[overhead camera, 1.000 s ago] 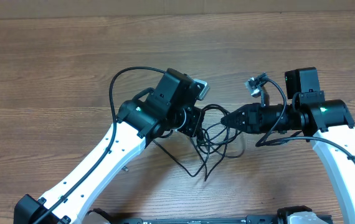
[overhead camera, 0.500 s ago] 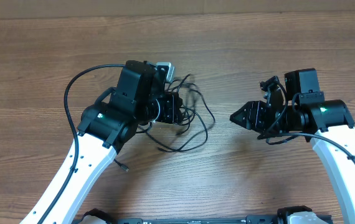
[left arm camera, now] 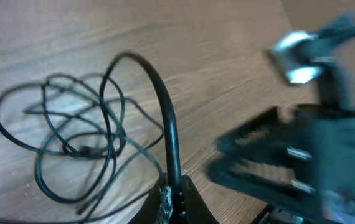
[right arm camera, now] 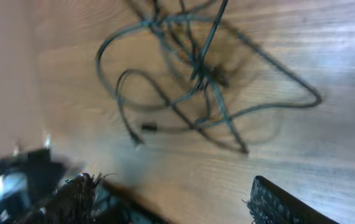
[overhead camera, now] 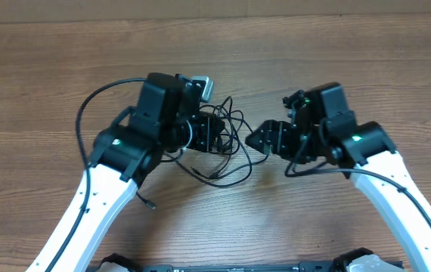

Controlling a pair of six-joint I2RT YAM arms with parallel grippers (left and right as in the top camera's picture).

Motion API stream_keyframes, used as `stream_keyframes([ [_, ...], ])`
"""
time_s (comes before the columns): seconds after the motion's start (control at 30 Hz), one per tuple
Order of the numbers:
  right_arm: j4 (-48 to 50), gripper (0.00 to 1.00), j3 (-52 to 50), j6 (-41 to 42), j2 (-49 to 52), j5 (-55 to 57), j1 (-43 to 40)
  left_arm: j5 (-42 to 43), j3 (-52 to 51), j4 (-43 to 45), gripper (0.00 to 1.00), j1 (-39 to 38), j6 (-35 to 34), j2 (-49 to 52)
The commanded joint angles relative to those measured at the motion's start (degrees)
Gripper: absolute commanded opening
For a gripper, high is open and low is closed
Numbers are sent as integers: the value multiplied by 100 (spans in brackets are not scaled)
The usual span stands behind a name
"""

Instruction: Untangle cables

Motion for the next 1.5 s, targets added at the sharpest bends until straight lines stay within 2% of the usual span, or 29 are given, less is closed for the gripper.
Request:
stream_keyframes([
  [0.0,286,77,-37,382,256,581,92,334,483,59,4,173,431,-632],
  [0.23,1176,78,-37,385,1091,511,518,334,763,190,4,214,428,-1322],
  [0.3,1327,74,-37,385,1318,511,669,293,769,223,4,214,433,-1416],
  [0.33,1388,68,-37,382,1427,516,739,267,769,275,4,214,437,-1462],
  [0.47,1499,8,-37,382,1816,540,887,212,772,520,4,219,535,-1589],
  [0.5,1493,4,-37,385,1893,542,885,146,774,562,4,219,535,-1622],
  [0.7,966,4,-37,1025,2055,1714,551,-684,984,457,4,341,538,-1917],
  [0.83,566,4,-37,1023,2052,1794,72,-1200,1071,282,4,599,533,-2168],
  [1.07,374,4,-37,911,2052,739,-267,-1204,1058,-160,4,699,531,-2124],
  [1.23,439,4,-37,925,2050,334,39,-1119,1058,-782,4,699,511,-1746],
  [1.47,107,4,-37,981,2009,249,452,-533,1058,-1298,4,699,509,-1204],
])
